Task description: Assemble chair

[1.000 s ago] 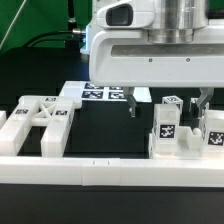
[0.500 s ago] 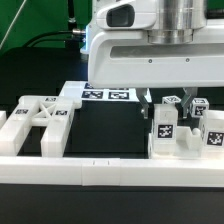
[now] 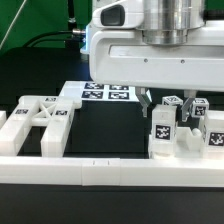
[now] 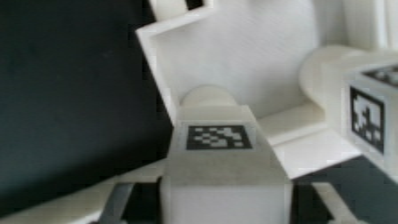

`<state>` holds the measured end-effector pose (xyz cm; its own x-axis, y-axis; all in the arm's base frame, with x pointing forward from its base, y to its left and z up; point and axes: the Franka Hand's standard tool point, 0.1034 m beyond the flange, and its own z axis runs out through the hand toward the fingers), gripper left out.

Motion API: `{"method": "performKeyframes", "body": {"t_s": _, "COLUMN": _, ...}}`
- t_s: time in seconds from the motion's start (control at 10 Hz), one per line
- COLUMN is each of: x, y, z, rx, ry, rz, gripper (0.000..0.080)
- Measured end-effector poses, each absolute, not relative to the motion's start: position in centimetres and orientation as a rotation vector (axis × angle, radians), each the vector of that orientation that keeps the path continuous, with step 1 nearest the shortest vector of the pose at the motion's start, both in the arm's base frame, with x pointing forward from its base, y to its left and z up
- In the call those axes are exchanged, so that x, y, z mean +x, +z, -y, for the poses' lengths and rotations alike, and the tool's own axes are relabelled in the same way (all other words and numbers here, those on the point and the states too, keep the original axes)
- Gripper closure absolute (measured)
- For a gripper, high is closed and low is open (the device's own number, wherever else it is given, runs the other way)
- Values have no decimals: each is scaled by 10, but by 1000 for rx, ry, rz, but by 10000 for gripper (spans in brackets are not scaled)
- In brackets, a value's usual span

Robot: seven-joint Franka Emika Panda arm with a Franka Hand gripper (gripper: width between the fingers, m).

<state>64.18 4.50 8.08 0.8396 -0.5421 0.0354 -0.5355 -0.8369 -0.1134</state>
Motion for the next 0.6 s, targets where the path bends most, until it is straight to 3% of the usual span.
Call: {"method": "performKeyframes", "body": {"t_s": 0.6, "x": 645, "y": 79, "z": -46, "rx": -2445, "ry": 16, "rz": -1781, "gripper": 512}}
